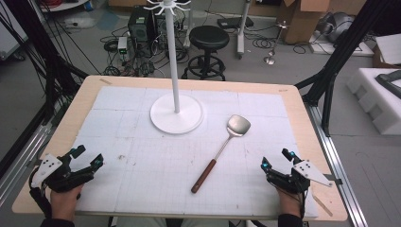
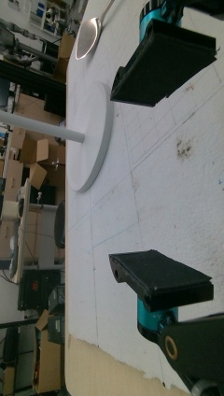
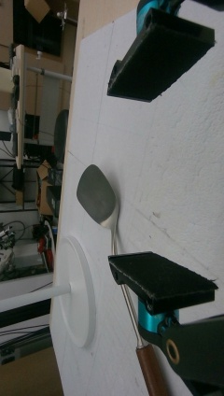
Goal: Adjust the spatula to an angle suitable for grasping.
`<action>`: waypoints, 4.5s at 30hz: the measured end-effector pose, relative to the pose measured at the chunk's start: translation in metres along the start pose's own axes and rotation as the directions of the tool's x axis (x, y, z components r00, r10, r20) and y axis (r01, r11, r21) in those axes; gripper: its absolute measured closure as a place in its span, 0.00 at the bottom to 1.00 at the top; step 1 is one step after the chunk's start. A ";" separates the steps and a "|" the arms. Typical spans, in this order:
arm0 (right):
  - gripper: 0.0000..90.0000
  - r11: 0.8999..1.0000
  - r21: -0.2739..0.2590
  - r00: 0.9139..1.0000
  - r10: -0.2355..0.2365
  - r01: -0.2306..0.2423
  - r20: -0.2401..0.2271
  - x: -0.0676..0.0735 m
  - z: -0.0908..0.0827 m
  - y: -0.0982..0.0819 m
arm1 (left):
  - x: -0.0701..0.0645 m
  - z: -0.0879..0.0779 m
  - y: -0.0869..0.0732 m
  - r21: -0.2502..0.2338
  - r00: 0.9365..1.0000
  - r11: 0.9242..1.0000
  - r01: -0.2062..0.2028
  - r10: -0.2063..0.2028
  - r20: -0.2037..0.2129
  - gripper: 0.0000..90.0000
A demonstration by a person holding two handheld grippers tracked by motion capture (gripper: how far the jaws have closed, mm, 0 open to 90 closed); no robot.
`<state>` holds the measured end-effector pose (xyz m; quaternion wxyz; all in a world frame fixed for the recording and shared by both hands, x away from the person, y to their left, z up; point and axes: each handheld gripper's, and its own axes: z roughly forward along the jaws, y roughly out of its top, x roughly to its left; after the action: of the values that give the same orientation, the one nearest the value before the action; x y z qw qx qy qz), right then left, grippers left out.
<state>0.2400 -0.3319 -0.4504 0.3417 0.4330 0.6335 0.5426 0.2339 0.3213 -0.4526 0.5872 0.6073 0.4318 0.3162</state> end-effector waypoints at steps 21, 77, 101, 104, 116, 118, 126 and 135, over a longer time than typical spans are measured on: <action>0.27 0.999 0.039 1.000 0.015 -0.015 -0.015 -0.002 0.004 0.002 | 0.000 -0.001 0.000 -0.006 1.000 1.000 0.002 -0.002 0.000 0.22; 0.99 0.853 0.417 0.907 -0.139 0.314 -0.399 0.125 0.161 0.056 | 0.005 0.005 0.002 0.050 0.999 0.998 0.042 -0.043 0.014 0.26; 1.00 0.721 0.629 0.953 -0.156 0.290 -0.260 0.054 0.203 0.054 | 0.005 0.003 0.002 0.041 0.999 0.998 0.043 -0.044 0.027 0.27; 1.00 0.714 0.634 0.949 -0.151 0.298 -0.276 0.052 0.189 0.053 | 0.005 0.004 0.002 0.045 0.999 0.998 0.045 -0.046 0.025 0.27; 1.00 0.732 0.617 0.951 -0.143 0.288 -0.274 0.046 0.125 0.039 | 0.004 0.004 0.002 0.048 0.999 0.998 0.038 -0.039 0.021 0.27; 1.00 0.733 0.616 0.951 -0.146 0.288 -0.271 0.048 0.110 0.036 | 0.004 0.004 0.002 0.048 0.999 0.998 0.039 -0.040 0.020 0.27; 1.00 0.737 0.611 0.950 -0.144 0.289 -0.276 0.056 0.079 0.030 | 0.004 0.005 0.002 0.053 0.999 0.998 0.033 -0.034 0.019 0.27; 1.00 0.817 0.503 0.941 -0.134 0.283 -0.311 0.076 0.058 0.040 | 0.003 0.005 0.002 0.059 0.999 0.998 0.028 -0.029 0.017 0.27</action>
<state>0.2695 -0.2380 -0.4182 0.1768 0.3635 0.8438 0.3530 0.2405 0.3219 -0.4513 0.5774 0.6210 0.4441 0.2895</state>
